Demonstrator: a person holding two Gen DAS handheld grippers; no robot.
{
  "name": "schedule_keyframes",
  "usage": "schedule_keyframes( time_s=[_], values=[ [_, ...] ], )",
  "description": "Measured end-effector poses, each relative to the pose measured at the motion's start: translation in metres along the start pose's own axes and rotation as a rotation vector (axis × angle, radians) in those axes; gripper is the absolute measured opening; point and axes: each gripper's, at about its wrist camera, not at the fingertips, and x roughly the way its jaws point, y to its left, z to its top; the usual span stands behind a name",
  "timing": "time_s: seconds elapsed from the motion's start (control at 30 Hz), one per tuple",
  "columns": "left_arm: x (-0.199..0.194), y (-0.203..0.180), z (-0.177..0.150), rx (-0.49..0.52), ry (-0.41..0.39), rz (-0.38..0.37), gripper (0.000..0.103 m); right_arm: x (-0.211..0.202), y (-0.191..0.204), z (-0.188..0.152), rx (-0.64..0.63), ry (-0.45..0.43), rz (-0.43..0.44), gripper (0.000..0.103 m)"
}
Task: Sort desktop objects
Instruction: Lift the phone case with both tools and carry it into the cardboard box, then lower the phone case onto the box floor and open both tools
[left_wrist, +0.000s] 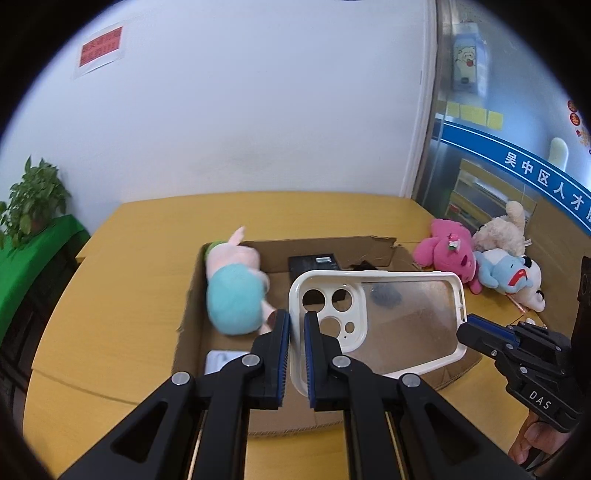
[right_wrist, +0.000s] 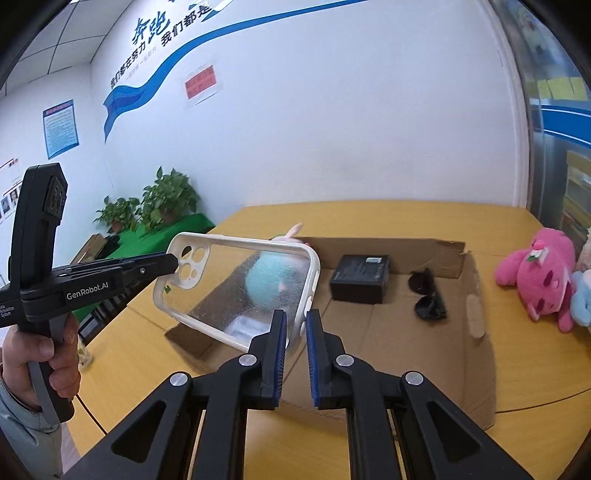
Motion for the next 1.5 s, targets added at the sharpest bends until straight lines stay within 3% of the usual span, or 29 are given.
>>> schedule_keyframes(
  time_s=[0.17, 0.33, 0.63, 0.93, 1.23, 1.43, 1.5],
  values=[
    [0.044, -0.01, 0.002, 0.01, 0.095, -0.035, 0.007, 0.017, -0.03, 0.001, 0.038, 0.027, -0.035, 0.011],
    [0.092, -0.004, -0.018, -0.054, 0.213, -0.058, 0.007, 0.054, -0.058, -0.014, 0.086, 0.098, -0.057, 0.011],
    [0.146, 0.008, -0.039, -0.072, 0.382, 0.001, 0.007, 0.141, -0.089, -0.056, 0.203, 0.311, -0.02, 0.013],
    [0.185, 0.014, -0.062, -0.044, 0.55, 0.073, 0.007, 0.171, -0.084, -0.068, 0.206, 0.441, -0.057, 0.013],
    [0.197, 0.011, -0.077, -0.022, 0.639, 0.075, 0.007, 0.173, -0.084, -0.079, 0.205, 0.498, -0.063, 0.018],
    [0.189, 0.016, -0.077, -0.071, 0.636, 0.028, 0.008, 0.167, -0.082, -0.08, 0.221, 0.496, -0.053, 0.028],
    [0.178, 0.016, -0.074, -0.071, 0.6, 0.019, 0.008, 0.159, -0.077, -0.075, 0.207, 0.464, -0.045, 0.032]
  ],
)
